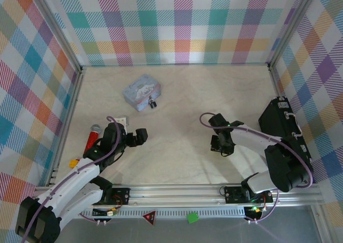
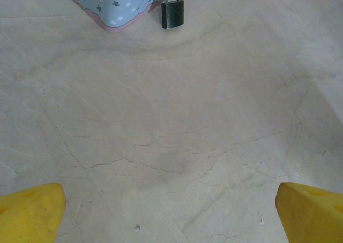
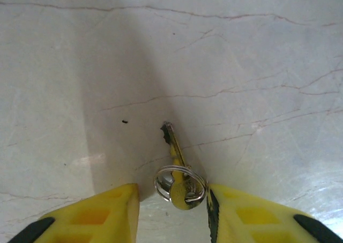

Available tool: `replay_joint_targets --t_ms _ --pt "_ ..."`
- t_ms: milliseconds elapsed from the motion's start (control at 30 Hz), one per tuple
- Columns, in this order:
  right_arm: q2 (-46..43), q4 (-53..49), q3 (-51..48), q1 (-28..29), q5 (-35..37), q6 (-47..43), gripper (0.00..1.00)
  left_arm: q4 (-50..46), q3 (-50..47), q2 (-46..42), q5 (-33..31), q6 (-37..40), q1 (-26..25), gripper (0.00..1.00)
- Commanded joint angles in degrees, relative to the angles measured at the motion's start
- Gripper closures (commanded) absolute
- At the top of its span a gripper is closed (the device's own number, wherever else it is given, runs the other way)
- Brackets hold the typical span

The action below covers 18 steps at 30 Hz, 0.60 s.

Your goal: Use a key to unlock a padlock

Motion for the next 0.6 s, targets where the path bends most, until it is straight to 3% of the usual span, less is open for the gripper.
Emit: replay_joint_targets --t_ms 0,567 --pt "1.3 -0.5 1.3 0.7 1.3 0.7 0.66 1.6 0.1 0.4 -0.4 0.5 -0.4 0.00" --pt "1.2 -2.2 3.6 3.5 4.5 0.0 0.84 1.6 0.3 1.0 -0.6 0.5 -0.4 0.00"
